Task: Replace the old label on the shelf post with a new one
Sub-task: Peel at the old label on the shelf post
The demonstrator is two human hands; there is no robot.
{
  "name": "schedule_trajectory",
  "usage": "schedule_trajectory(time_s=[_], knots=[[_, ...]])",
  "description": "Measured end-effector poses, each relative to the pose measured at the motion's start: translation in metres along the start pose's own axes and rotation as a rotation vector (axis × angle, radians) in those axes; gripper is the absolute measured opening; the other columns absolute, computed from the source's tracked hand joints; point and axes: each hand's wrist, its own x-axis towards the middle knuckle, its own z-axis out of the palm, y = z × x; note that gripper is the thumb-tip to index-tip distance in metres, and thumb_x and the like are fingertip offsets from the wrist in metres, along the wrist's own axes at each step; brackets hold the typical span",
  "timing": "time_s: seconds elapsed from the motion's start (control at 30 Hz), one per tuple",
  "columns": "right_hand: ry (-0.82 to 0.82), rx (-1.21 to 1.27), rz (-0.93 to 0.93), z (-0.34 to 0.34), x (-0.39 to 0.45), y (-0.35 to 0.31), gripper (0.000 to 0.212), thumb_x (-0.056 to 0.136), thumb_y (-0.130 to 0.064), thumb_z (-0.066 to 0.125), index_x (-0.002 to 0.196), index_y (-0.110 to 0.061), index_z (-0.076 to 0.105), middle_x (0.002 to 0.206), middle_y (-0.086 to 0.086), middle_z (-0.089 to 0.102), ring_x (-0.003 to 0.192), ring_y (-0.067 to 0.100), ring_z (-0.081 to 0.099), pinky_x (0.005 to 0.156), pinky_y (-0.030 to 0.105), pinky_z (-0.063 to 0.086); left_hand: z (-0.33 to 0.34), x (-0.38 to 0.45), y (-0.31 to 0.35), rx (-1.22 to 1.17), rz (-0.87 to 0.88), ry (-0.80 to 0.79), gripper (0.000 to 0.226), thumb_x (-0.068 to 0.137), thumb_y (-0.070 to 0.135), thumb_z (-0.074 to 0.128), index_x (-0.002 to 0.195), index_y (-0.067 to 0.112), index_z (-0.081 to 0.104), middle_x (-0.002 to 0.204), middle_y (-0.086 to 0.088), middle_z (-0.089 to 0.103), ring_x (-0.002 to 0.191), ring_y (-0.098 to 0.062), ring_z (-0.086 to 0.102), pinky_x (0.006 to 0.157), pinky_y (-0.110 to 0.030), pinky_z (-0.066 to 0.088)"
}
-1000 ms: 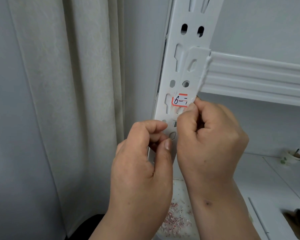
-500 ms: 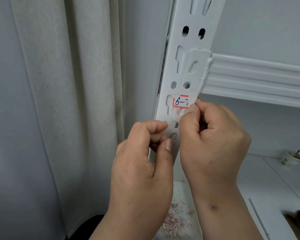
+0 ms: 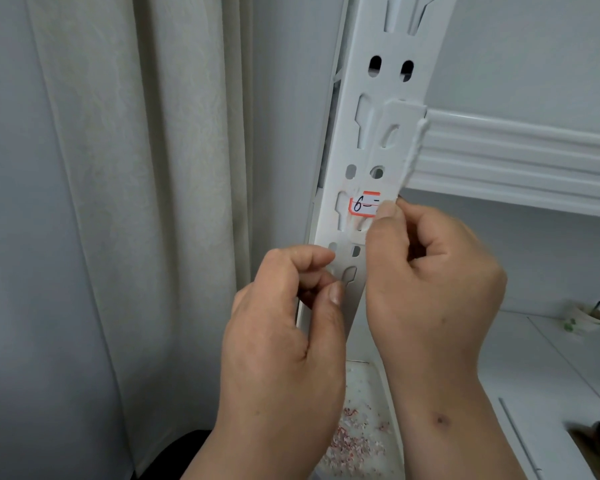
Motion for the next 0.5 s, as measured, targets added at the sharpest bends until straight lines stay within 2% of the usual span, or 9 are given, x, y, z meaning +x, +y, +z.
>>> schedule_trajectory(time_s=[0.17,0.37,0.5], knots=[[0.037,-0.033,0.023,0.0028,0.0031,-0.0005,0.029,0.082,-0.025,0.05,0.061,-0.01,0.064,0.052,0.003,0.055,0.051,0.019,0.049,0.051,0.034,0.04,0.002,0.0002,-0.0021,0.001,-0.011,-0.005,0.03,0.083,0.024,0.059,0.1,0.047,0.05,0.091,0.029,0.062,0.091,-0.002,0.06,0.079,-0.007,0.041],[0.092,-0.054,0.025,0.008,0.0038,-0.0038,0.026,0.077,-0.02,0.048,0.058,-0.007,0.061,0.052,0.005,0.055,0.05,0.025,0.051,0.051,0.037,0.044,0.0022,-0.0001,-0.0033,-0.013,-0.012,-0.006,0.031,0.083,0.023,0.059,0.099,0.048,0.05,0.09,0.028,0.063,0.09,-0.002,0.06,0.079,-0.009,0.042],[0.116,-0.096,-0.032,0.0092,0.0037,-0.0046,0.024,0.075,-0.013,0.048,0.054,-0.005,0.054,0.049,0.005,0.051,0.048,0.025,0.046,0.053,0.035,0.045,0.0024,-0.0011,0.0009,-0.008,-0.017,-0.015,0.03,0.082,0.026,0.059,0.098,0.05,0.05,0.09,0.03,0.062,0.091,-0.003,0.059,0.081,-0.01,0.042]])
